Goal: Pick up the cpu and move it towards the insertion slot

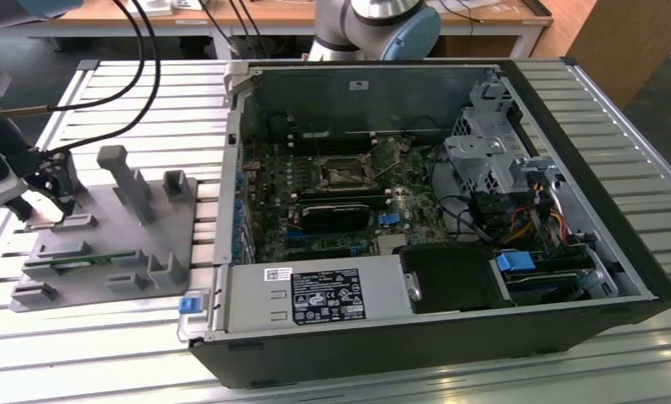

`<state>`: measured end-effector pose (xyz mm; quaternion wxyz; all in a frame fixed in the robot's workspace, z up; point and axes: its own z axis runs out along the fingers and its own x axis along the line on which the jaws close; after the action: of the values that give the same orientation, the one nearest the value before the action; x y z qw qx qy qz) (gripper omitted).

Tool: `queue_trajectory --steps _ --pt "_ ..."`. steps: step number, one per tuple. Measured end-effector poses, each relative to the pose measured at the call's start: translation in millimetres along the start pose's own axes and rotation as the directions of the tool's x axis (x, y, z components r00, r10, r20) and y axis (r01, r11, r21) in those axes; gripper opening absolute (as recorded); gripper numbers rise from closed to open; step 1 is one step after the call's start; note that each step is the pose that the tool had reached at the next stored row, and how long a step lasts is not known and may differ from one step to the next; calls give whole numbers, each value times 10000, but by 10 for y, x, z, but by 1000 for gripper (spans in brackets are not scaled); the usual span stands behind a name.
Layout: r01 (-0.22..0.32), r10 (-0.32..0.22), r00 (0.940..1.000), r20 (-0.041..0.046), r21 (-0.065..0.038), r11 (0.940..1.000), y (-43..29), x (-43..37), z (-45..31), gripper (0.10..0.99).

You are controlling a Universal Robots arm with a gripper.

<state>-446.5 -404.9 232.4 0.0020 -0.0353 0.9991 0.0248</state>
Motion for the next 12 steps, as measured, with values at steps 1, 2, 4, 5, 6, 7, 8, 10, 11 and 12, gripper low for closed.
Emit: queue_trajectory --steps 1,2,4,5,6,7,8,10,11,12 --pt "0 0 10000 1 0 10000 0 0 -1 541" --pt "-1 1 10000 2 0 10000 2 0 -3 541" --pt "0 0 10000 1 0 10000 3 0 -7 541" --pt "0 0 10000 1 0 10000 3 0 -9 541" --pt "0 0 10000 1 0 10000 3 0 -11 541" --pt "0 0 10000 2 -1 10000 4 0 -12 541" --pt "-1 1 10000 2 -1 10000 5 0 -13 541" --pt "-1 1 10000 -1 1 10000 8 0 -18 541" --pt "-1 1 10000 -1 1 10000 9 0 -20 541" --pt "-1 1 10000 0 0 10000 11 0 -21 541"
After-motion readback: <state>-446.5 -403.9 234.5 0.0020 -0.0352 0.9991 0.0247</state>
